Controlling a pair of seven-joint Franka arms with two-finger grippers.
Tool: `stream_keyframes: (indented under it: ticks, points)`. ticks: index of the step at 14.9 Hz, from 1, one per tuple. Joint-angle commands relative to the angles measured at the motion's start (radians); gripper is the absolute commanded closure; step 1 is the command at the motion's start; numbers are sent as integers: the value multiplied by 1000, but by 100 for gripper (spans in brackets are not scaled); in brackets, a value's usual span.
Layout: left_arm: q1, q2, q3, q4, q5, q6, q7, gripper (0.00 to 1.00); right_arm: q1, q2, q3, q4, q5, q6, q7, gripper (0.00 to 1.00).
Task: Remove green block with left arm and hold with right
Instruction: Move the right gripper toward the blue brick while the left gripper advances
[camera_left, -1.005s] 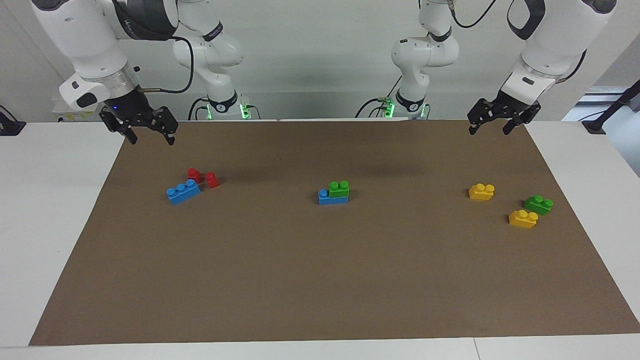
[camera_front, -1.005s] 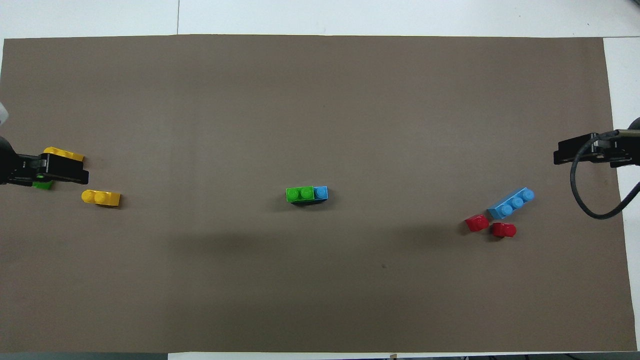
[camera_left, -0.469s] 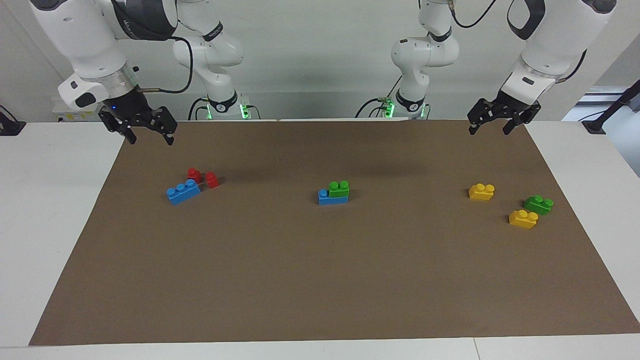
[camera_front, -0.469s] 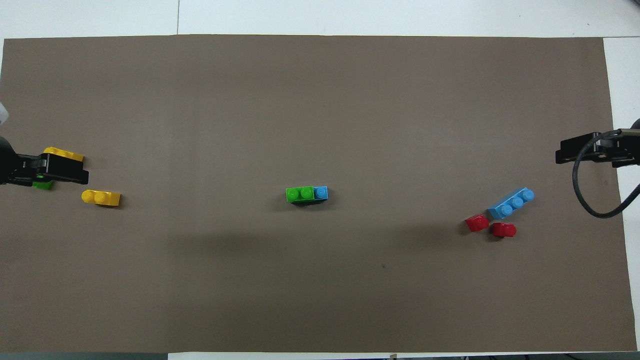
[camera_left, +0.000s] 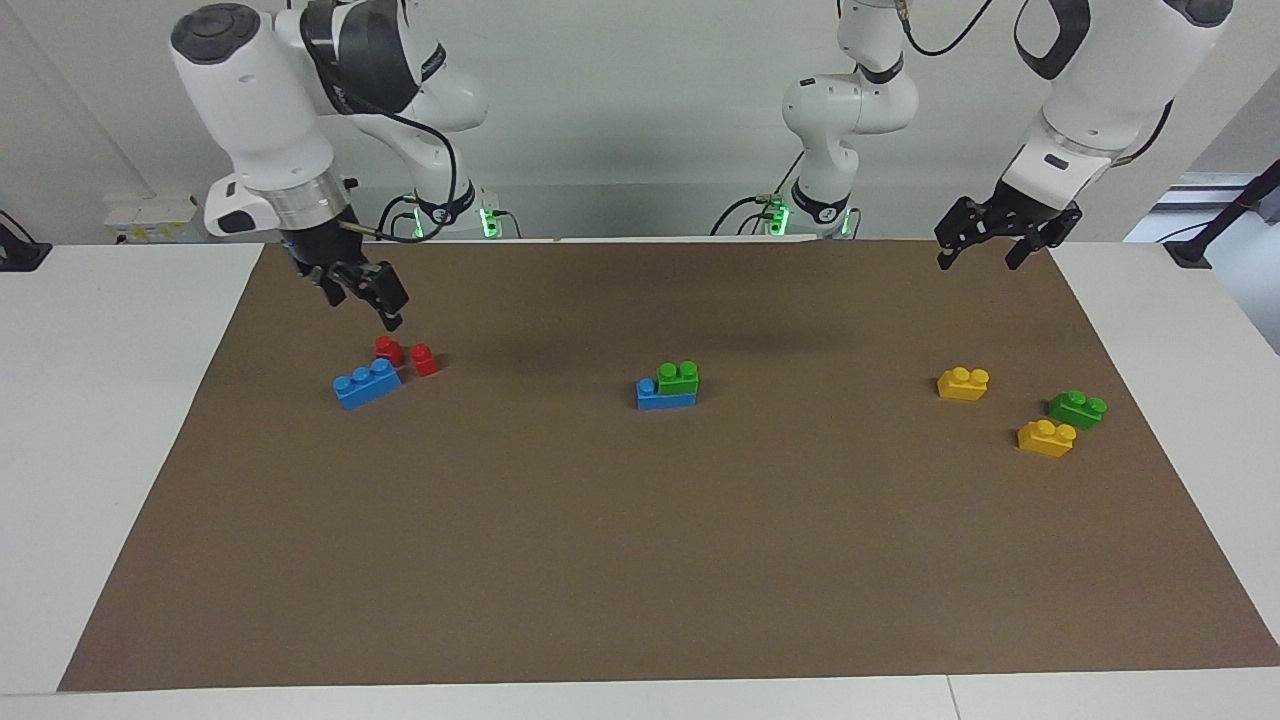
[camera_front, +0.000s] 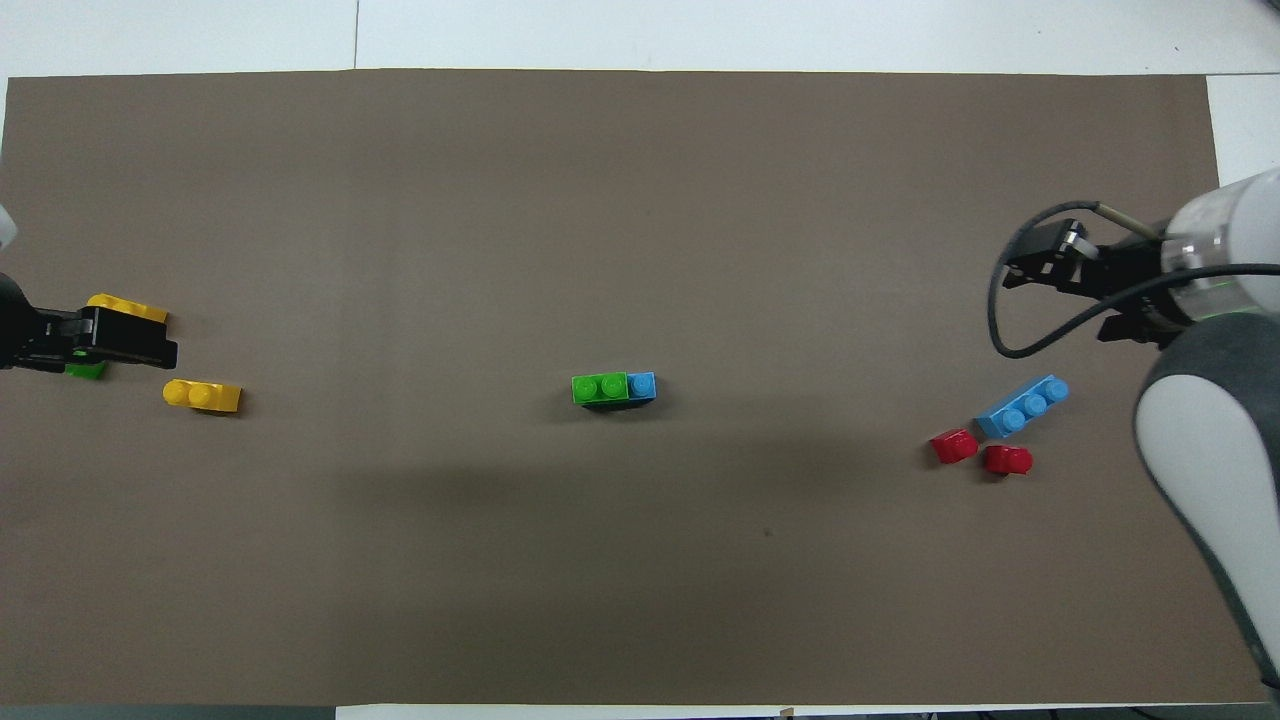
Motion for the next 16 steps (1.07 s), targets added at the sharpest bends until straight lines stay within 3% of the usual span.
stream_keyframes:
  ticks: [1,3,8,14,16]
  points:
    - [-9,4,-3,17,21,-6,1,0,34,46,-1,-33,118,83,238,0]
    - [-14,2,-4,13,21,-10,-16,0,78,71,-1,-66,180,168,379,0]
    - [-59,-25,-10,-50,18,29,-272,0,169,132,-1,-165,400,359,613,0]
    - [-187,-87,-10,-185,11,146,-582,0,264,238,-1,-171,571,451,740,0]
    - [-237,-93,-12,-210,10,183,-771,0,284,284,-1,-169,632,502,741,0]
